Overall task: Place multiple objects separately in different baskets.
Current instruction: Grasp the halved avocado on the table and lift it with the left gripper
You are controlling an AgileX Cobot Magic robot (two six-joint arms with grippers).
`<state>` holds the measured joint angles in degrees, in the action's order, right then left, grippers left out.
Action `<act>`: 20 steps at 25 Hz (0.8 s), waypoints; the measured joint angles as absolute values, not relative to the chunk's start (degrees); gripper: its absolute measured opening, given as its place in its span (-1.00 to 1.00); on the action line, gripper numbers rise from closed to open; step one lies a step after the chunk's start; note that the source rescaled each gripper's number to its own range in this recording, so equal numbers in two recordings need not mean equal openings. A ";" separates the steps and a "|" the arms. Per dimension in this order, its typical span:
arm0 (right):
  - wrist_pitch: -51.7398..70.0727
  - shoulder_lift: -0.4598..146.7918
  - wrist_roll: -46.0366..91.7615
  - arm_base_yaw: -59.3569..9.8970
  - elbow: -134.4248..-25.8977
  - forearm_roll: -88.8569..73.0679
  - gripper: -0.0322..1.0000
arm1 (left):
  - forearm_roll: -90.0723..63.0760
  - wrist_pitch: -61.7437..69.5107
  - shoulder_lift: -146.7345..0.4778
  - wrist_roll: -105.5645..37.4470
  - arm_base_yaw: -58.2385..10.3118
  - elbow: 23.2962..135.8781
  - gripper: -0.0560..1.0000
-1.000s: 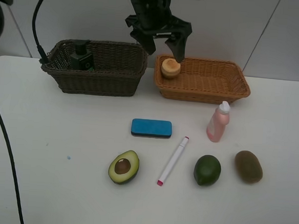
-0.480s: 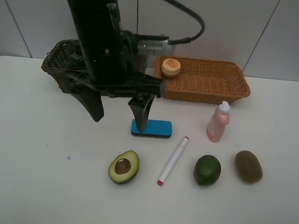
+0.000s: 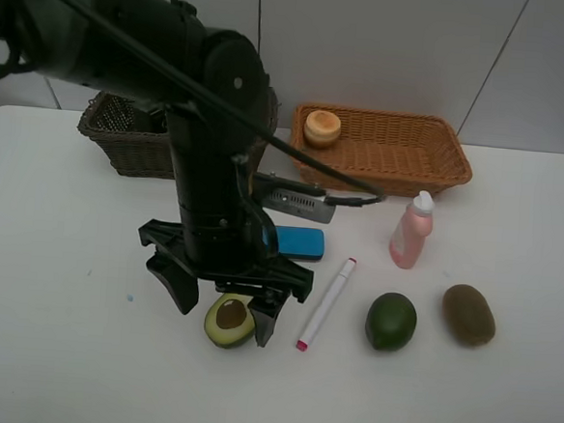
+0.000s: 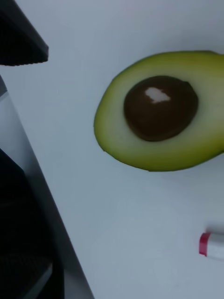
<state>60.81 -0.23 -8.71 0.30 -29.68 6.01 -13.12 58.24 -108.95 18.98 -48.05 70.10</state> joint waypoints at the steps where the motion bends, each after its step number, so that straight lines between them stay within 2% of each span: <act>1: 60.81 -0.23 -8.71 0.30 -29.68 6.01 0.92 | -13.07 57.94 -109.96 18.98 -48.05 70.11 0.93; 10: 60.81 -0.23 -8.71 0.30 -29.68 6.01 0.92 | -11.79 52.98 -115.46 18.80 -47.97 69.99 0.93; 20: 60.81 -0.23 -8.71 0.30 -29.68 6.01 0.92 | -10.35 49.35 -117.87 17.14 -44.78 69.99 0.93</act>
